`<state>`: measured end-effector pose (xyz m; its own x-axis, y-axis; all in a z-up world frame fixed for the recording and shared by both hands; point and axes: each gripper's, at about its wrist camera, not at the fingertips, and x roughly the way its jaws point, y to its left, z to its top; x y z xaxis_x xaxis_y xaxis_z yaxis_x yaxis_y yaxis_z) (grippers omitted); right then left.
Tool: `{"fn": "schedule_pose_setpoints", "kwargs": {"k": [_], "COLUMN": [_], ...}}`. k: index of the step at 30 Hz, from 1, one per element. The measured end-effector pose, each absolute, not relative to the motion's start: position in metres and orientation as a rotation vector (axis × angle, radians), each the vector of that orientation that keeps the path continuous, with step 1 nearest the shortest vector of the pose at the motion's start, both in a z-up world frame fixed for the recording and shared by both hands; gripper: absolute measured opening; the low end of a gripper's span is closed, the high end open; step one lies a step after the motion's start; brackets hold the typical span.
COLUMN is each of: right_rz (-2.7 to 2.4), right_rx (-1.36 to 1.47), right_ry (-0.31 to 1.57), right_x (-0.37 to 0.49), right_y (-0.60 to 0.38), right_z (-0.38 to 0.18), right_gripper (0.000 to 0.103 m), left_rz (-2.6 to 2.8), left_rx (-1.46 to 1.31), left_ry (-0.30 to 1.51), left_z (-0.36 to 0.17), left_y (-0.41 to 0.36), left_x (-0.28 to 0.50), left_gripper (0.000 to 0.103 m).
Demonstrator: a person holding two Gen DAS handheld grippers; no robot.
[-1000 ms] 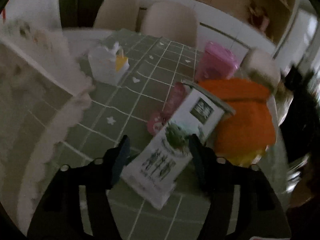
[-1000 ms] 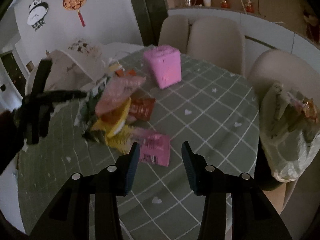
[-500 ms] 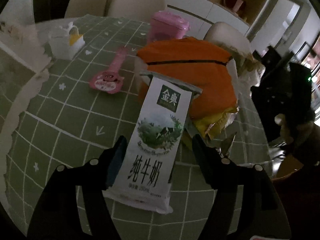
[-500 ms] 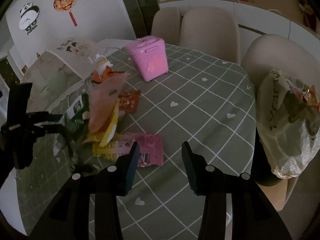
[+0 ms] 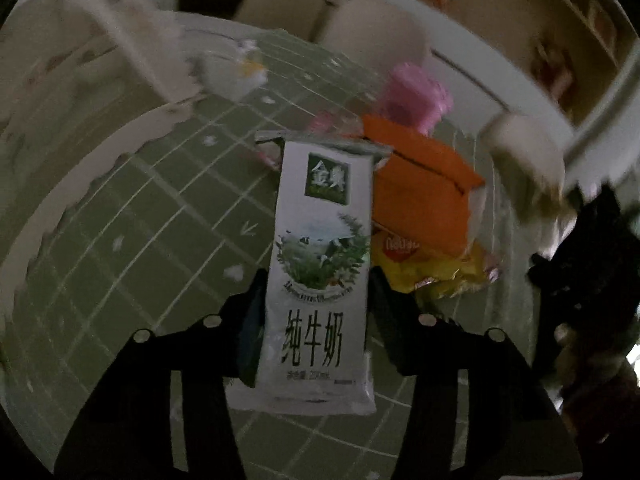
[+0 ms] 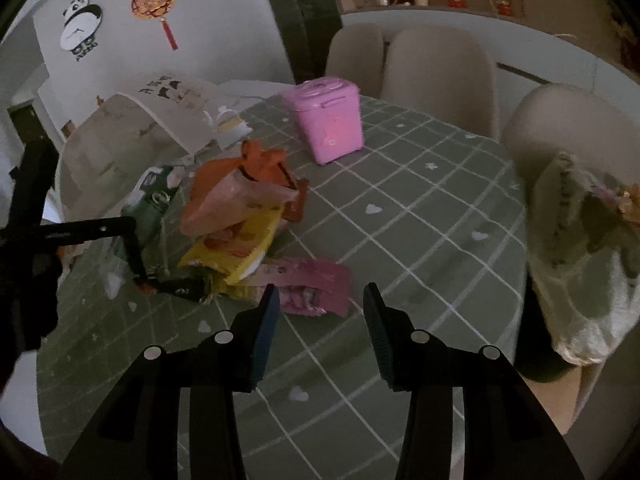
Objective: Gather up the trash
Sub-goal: 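Grasp the orange bag with the right tool while the left tool holds the milk carton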
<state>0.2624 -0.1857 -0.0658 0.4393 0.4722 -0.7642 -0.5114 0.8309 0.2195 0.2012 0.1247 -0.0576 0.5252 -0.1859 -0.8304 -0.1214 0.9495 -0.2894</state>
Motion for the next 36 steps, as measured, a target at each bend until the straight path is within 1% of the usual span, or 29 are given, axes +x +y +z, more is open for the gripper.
{"fn": "schedule_pose_setpoints", "kwargs": {"k": [1,4,6,9,11,12,13,15,16,19,21,25,26,27,29,30,36], "right_rz": [0.632,0.696,0.725,0.751,0.769,0.78,0.788,0.754,0.723,0.697,0.691,0.738,0.763,0.774,0.778,0.778,0.75], "right_rx": [-0.067,-0.143,-0.145,-0.128,-0.142,-0.157,-0.17,-0.214,-0.226,-0.188,-0.162,-0.169,-0.156,-0.157,-0.176,-0.184,-0.118], "right_ry": [0.933,0.911,0.88,0.848,0.836,0.855,0.878,0.912,0.918,0.992,1.088,1.133,1.123,1.113,1.07,1.033,0.886], "right_x": [0.265,0.272,0.279,0.294,0.305,0.312,0.32,0.332,0.338,0.353,0.362,0.355,0.351,0.348,0.338,0.332,0.317], "right_y": [-0.179,-0.155,-0.139,-0.111,-0.087,-0.073,-0.059,-0.037,-0.029,-0.017,-0.01,-0.005,-0.007,-0.008,-0.012,-0.017,-0.067], "right_z": [-0.066,-0.057,-0.044,-0.028,-0.023,-0.024,-0.028,-0.041,-0.048,-0.071,-0.092,-0.111,-0.109,-0.106,-0.093,-0.082,-0.023], "right_gripper": [0.041,0.041,0.041,0.041,0.041,0.041,0.041,0.041,0.041,0.041,0.041,0.042,0.04,0.026,0.01,0.005,0.003], "left_rz": [-0.02,0.031,0.059,0.078,0.079,0.08,0.08,0.087,0.092,0.096,0.093,0.101,0.101,0.101,0.093,0.088,0.056], "left_rx": [-0.346,-0.396,-0.42,-0.438,-0.442,-0.45,-0.46,-0.483,-0.488,-0.496,-0.497,-0.501,-0.501,-0.5,-0.495,-0.49,-0.496], "left_ry": [1.018,1.015,1.016,1.033,1.027,1.02,1.013,0.997,0.988,0.954,0.945,0.958,0.961,0.963,0.963,0.964,0.986], "left_z": [-0.057,-0.061,-0.065,-0.072,-0.072,-0.072,-0.071,-0.068,-0.067,-0.059,-0.058,-0.064,-0.065,-0.065,-0.065,-0.065,-0.068], "left_y": [0.127,0.137,0.145,0.15,0.152,0.154,0.155,0.161,0.164,0.171,0.174,0.177,0.177,0.177,0.177,0.176,0.165], "left_x": [0.195,0.179,0.171,0.167,0.164,0.161,0.16,0.158,0.158,0.152,0.151,0.152,0.152,0.152,0.153,0.156,0.176], "left_gripper": [0.03,0.028,0.024,0.024,0.031,0.042,0.047,0.048,0.051,0.056,0.057,0.058,0.058,0.058,0.058,0.058,0.061]}}
